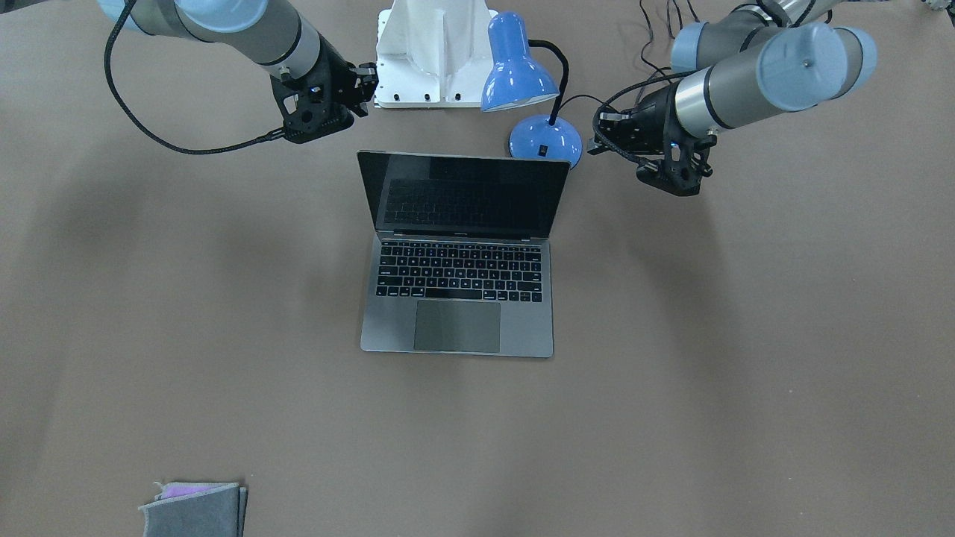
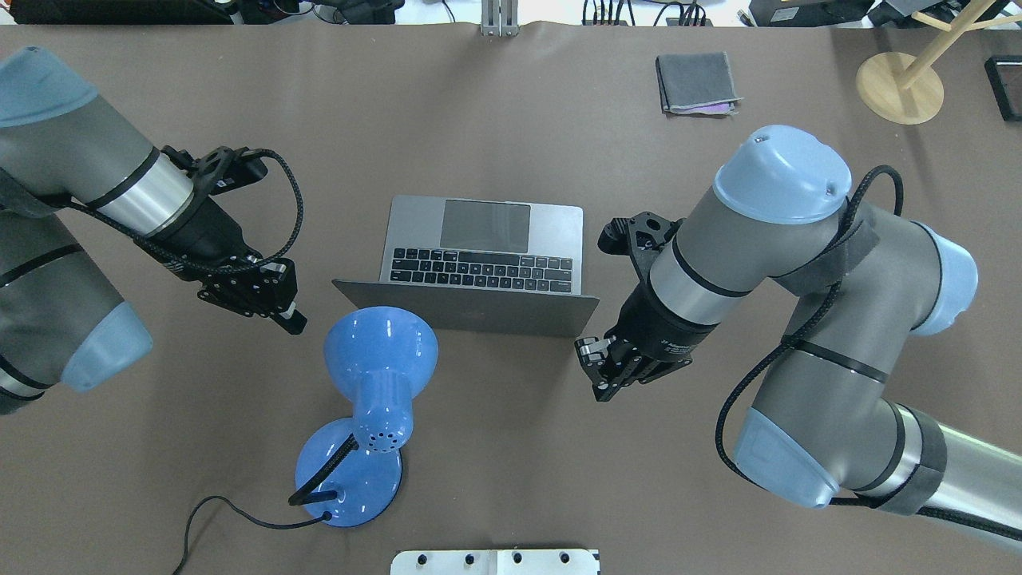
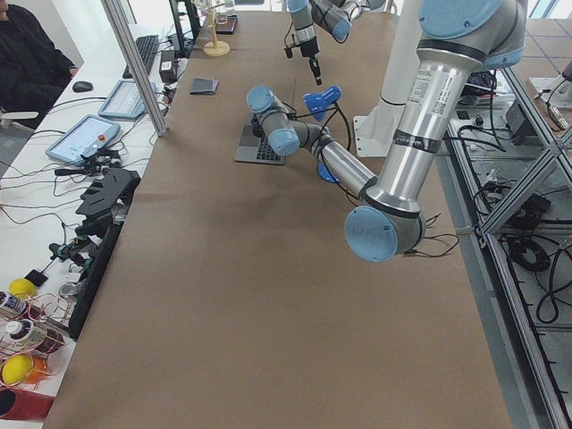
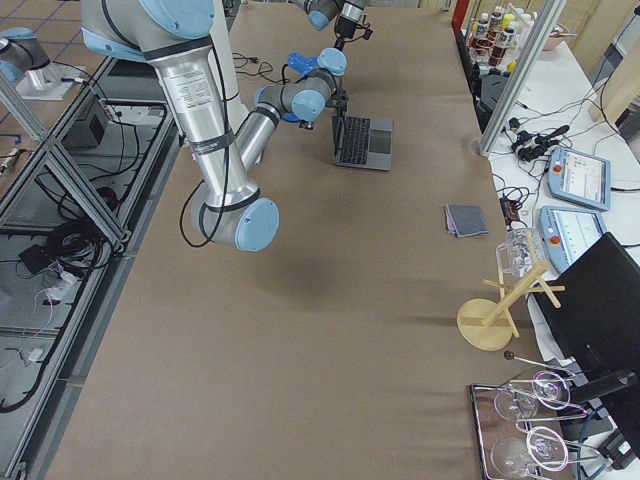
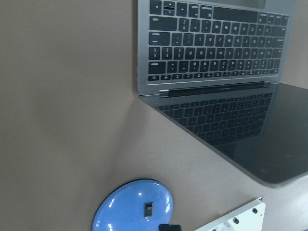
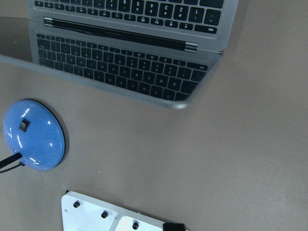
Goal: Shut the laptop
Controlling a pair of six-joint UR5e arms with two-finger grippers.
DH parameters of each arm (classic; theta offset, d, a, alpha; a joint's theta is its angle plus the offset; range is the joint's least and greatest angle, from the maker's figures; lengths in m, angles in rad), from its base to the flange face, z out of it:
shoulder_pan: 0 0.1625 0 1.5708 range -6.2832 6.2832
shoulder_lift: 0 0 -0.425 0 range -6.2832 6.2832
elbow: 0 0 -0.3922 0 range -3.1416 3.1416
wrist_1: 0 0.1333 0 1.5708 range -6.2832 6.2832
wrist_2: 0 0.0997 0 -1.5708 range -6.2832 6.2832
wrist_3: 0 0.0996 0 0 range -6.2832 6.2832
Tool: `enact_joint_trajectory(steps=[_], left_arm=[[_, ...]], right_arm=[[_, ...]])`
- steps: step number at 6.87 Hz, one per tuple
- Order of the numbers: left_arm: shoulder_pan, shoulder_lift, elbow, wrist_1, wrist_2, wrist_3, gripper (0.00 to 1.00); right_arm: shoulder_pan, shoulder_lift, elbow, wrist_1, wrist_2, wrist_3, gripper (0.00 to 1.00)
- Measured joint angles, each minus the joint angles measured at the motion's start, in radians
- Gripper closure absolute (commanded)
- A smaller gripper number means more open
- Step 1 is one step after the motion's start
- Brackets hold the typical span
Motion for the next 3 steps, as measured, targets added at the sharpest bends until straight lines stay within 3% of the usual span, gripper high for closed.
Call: enact_joint_trajectory(steps=[3], left_arm=[[0.035, -0.021, 0.006, -0.028, 0.021, -0.05, 1.0]], right_arm=[[0.031, 0.07, -0.074, 0.025, -0.028, -0.001, 1.0]])
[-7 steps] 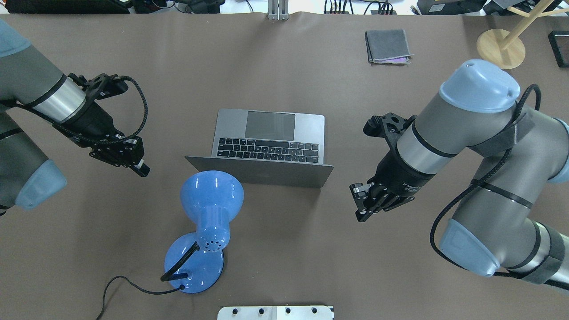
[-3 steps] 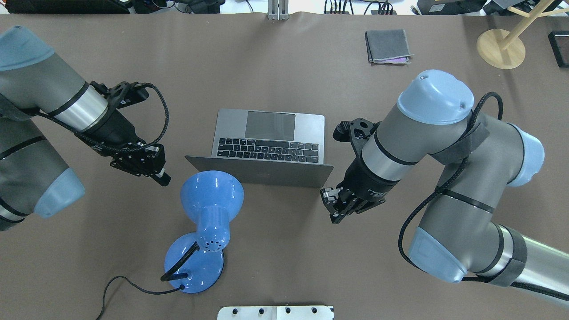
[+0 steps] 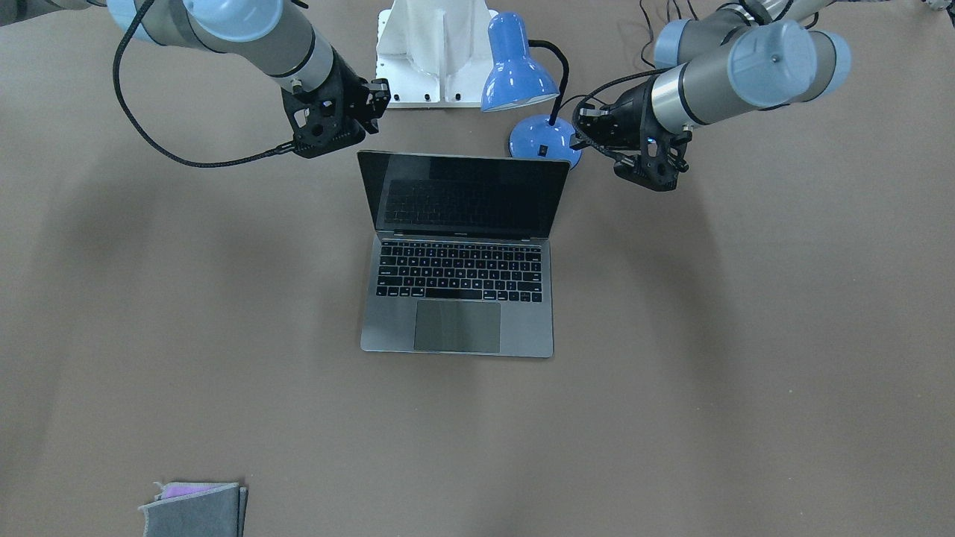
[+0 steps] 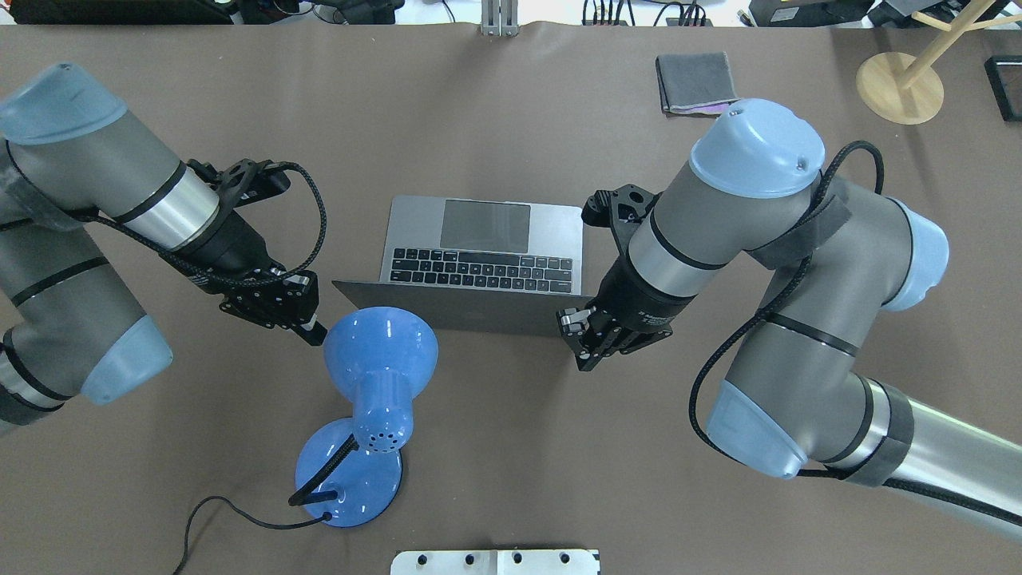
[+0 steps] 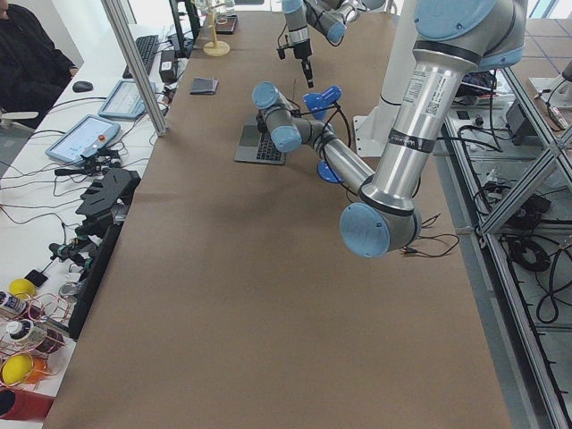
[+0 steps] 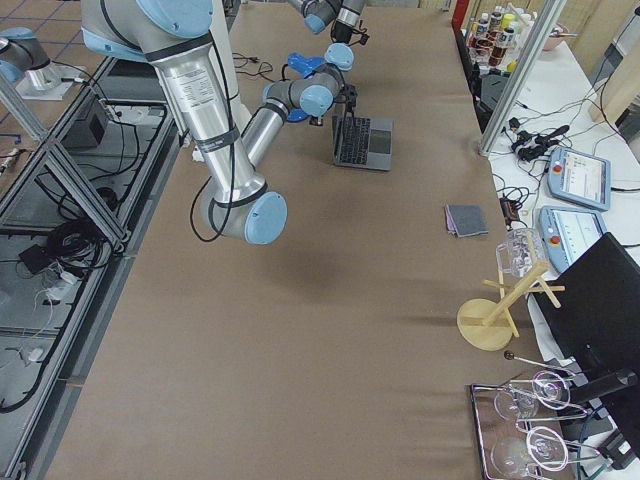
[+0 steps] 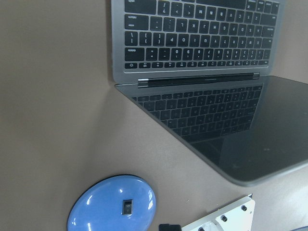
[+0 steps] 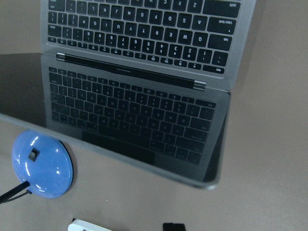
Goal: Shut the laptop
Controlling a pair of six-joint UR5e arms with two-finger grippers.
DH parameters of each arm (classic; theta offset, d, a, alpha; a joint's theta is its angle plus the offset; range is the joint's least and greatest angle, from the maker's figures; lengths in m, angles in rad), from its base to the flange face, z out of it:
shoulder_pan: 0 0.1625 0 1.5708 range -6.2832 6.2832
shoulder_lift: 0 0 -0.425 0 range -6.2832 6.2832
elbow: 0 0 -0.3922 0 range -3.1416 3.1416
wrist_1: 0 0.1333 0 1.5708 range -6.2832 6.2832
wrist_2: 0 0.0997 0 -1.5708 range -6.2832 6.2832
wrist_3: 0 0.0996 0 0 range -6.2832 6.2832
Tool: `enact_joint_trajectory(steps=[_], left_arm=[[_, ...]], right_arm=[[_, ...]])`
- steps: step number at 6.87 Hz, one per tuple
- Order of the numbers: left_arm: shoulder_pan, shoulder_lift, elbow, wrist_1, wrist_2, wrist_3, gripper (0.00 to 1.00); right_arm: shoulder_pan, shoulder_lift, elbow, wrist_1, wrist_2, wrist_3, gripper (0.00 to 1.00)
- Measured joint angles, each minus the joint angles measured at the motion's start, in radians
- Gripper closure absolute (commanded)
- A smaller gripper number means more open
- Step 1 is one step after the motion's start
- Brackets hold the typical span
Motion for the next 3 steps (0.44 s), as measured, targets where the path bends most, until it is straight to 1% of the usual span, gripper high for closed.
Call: enact_joint_trajectory(steps=[2, 3], left_arm=[[0.009, -0.02, 0.011, -0.01, 0.001, -0.012, 1.0], [0.012, -0.035, 0.022, -0.011, 0.001, -0.015, 1.0]], right_arm=[[0.014, 0.02, -0.063, 0.098, -0.004, 0.008, 1.0], [0.016, 0.026, -0.075, 0.118, -0.004, 0.017, 1.0]])
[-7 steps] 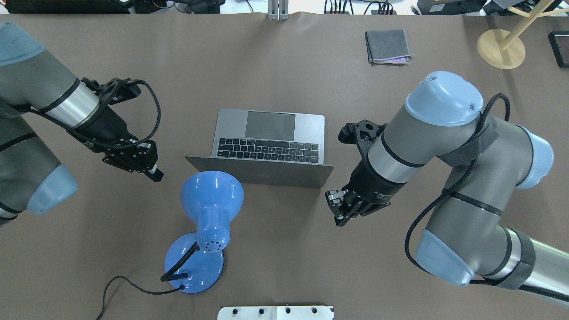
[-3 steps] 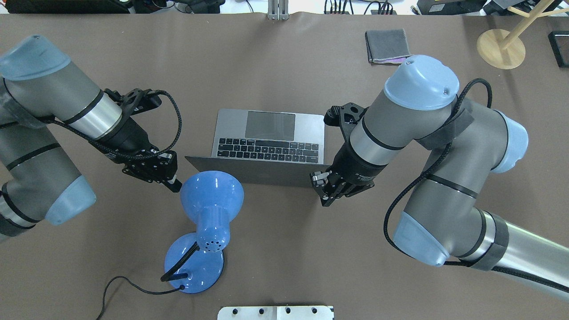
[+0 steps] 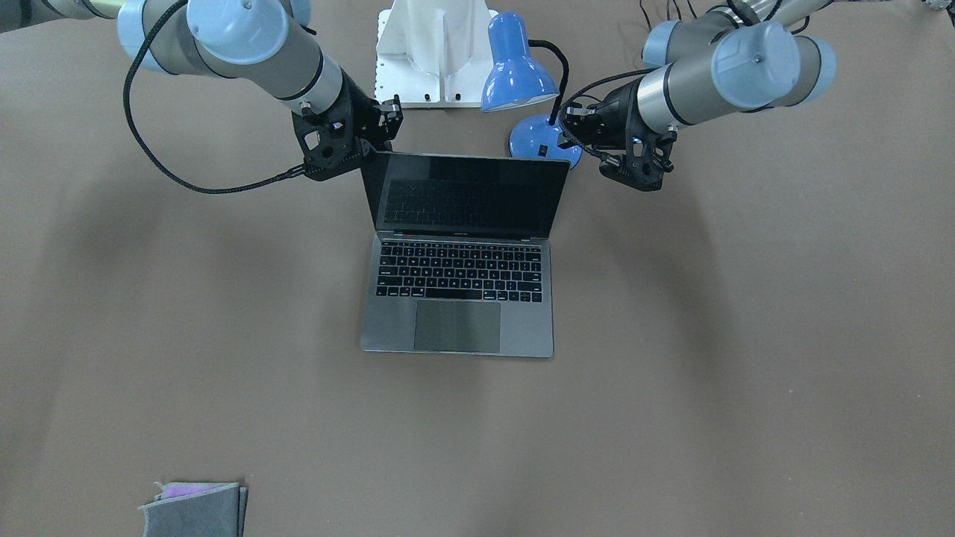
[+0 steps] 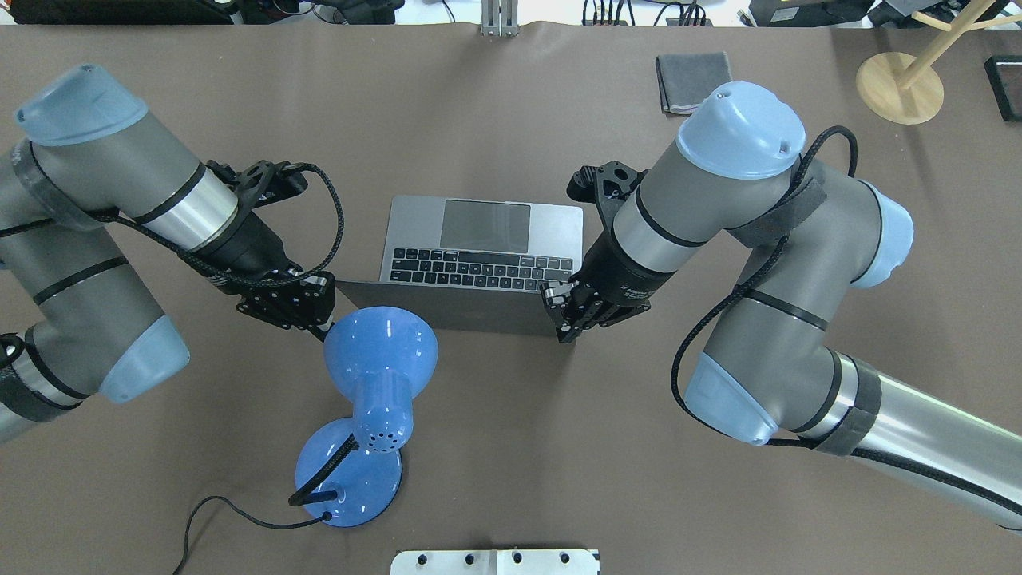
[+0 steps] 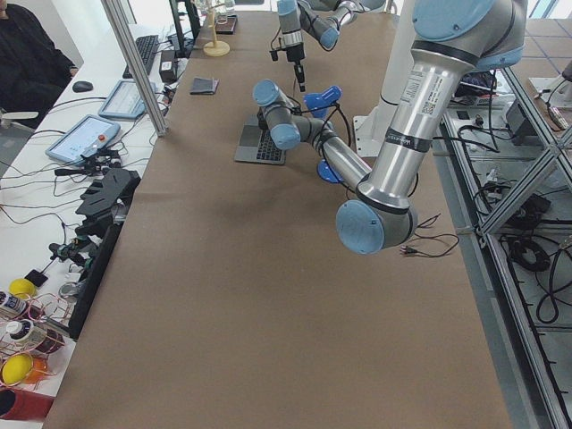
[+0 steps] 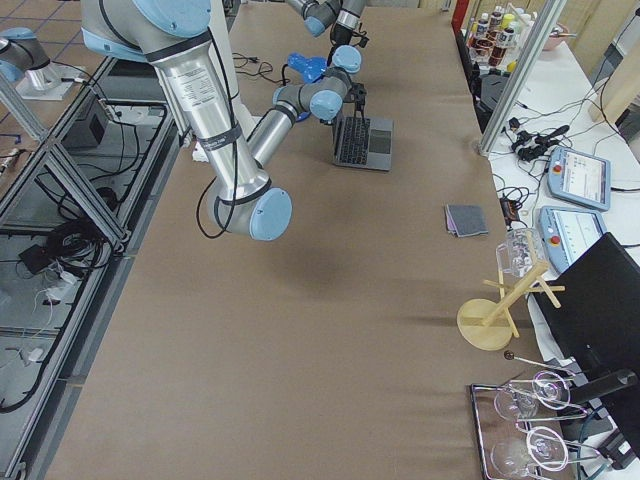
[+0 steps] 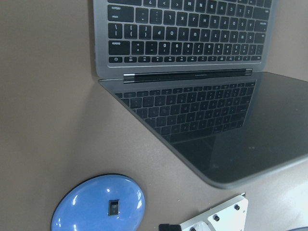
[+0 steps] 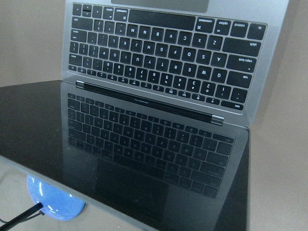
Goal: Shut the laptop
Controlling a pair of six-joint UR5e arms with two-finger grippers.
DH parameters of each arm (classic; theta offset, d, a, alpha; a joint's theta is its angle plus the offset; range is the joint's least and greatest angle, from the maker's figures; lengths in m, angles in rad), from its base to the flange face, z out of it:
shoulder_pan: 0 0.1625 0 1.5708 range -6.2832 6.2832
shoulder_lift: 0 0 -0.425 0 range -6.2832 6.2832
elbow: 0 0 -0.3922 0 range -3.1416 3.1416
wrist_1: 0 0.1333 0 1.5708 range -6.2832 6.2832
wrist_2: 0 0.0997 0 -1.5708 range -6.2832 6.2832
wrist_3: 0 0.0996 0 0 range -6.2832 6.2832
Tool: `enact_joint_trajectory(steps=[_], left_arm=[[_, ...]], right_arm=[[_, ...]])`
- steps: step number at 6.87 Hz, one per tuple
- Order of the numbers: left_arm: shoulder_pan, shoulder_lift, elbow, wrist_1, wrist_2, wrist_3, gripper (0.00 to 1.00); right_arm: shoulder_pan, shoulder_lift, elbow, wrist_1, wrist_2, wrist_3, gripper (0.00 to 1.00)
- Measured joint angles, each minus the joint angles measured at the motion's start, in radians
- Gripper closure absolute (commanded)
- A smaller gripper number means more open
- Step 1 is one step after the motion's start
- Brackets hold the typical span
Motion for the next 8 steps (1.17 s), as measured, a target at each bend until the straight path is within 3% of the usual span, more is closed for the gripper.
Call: enact_joint_trajectory(steps=[5, 8], left_arm=[[0.012, -0.077, 0.052, -0.004, 0.036, -0.006, 1.0], [-0.049, -0.166, 0.148, -0.01, 0.062, -0.003, 1.0]], right_arm=[[0.019, 0.006, -0.01, 0.014, -0.024, 0.006, 1.0], [0.03, 0.029, -0.053, 0.047, -0.059, 0.006, 1.0]])
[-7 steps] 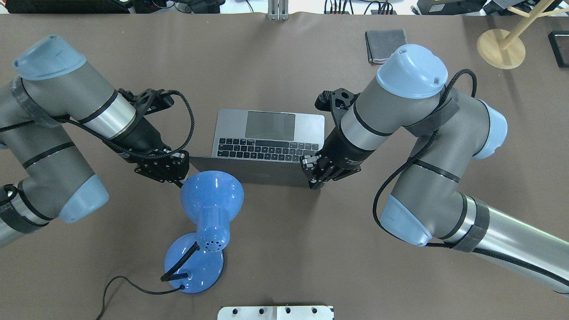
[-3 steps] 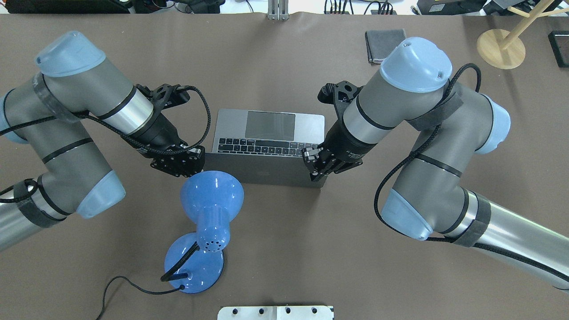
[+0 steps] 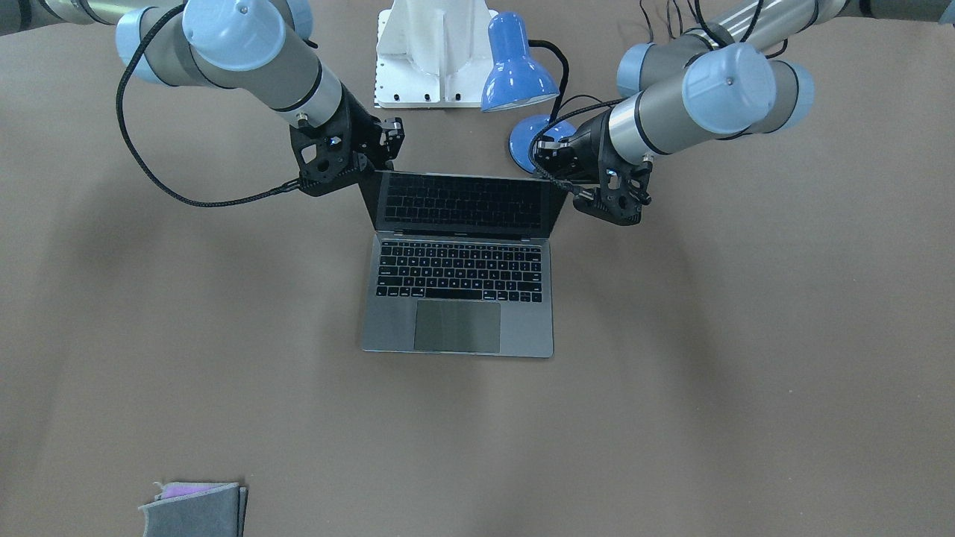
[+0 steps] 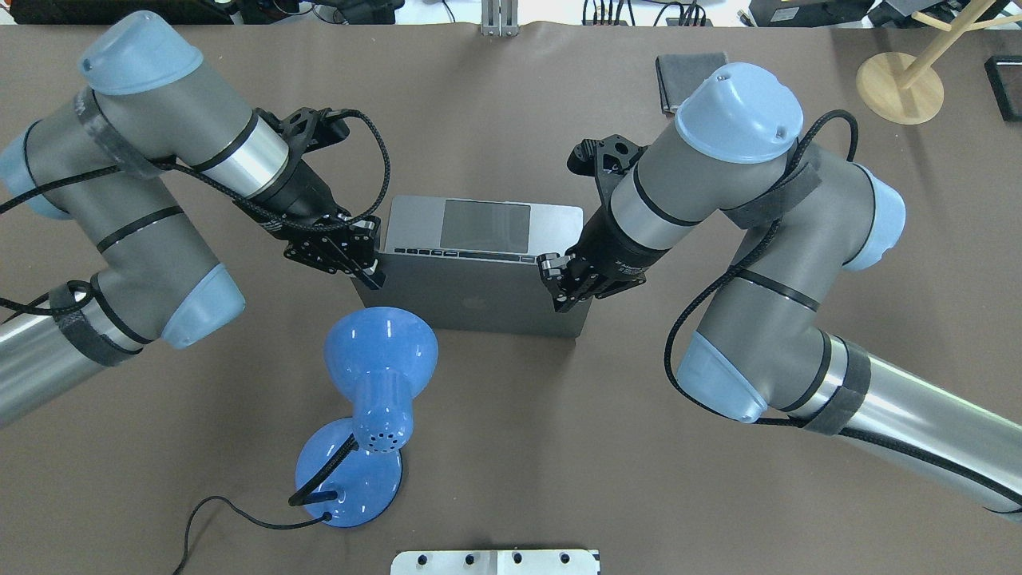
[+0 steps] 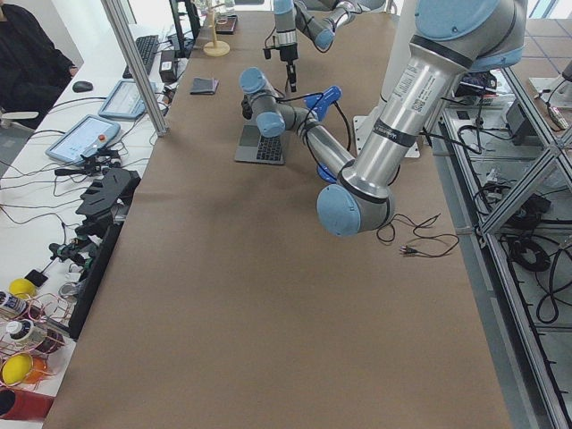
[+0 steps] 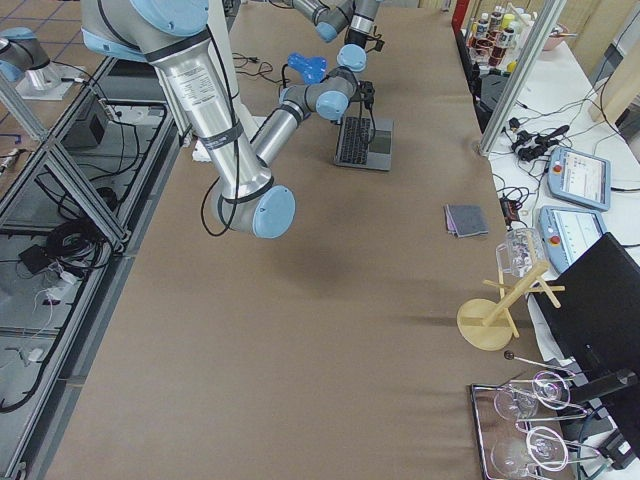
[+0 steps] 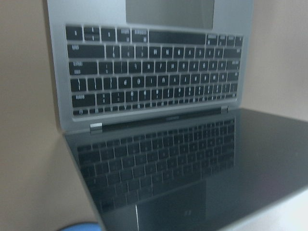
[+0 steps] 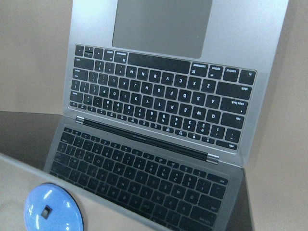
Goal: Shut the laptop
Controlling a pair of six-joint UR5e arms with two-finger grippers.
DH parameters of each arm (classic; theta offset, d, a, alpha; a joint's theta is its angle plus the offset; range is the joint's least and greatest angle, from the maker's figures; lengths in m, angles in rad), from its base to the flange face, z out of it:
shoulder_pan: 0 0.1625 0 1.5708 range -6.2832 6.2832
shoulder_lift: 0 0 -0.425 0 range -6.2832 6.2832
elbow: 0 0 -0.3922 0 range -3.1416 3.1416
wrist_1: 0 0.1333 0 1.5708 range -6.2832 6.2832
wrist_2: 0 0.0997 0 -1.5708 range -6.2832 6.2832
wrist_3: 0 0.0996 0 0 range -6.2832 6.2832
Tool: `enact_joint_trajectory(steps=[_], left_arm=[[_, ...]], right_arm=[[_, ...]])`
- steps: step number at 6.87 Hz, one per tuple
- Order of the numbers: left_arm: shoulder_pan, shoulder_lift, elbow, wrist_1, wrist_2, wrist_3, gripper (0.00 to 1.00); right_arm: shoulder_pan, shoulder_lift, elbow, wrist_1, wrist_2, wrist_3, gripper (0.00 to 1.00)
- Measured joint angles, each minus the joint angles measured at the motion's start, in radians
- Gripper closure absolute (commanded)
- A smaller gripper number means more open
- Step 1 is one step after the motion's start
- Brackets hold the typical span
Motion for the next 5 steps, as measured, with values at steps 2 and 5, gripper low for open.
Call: enact_joint_trajectory(steps=[2, 5], left_arm=[[-0.046, -0.048, 0.064, -0.026, 0.025, -0.001, 1.0], [-0.052, -0.094, 0.225, -0.148, 0.069, -0.001, 1.0]], right_arm=[[0.037, 0.023, -0.074, 0.069, -0.005, 0.0, 1.0], [0.084, 0.112, -0.253, 0.14, -0.008, -0.002, 1.0]])
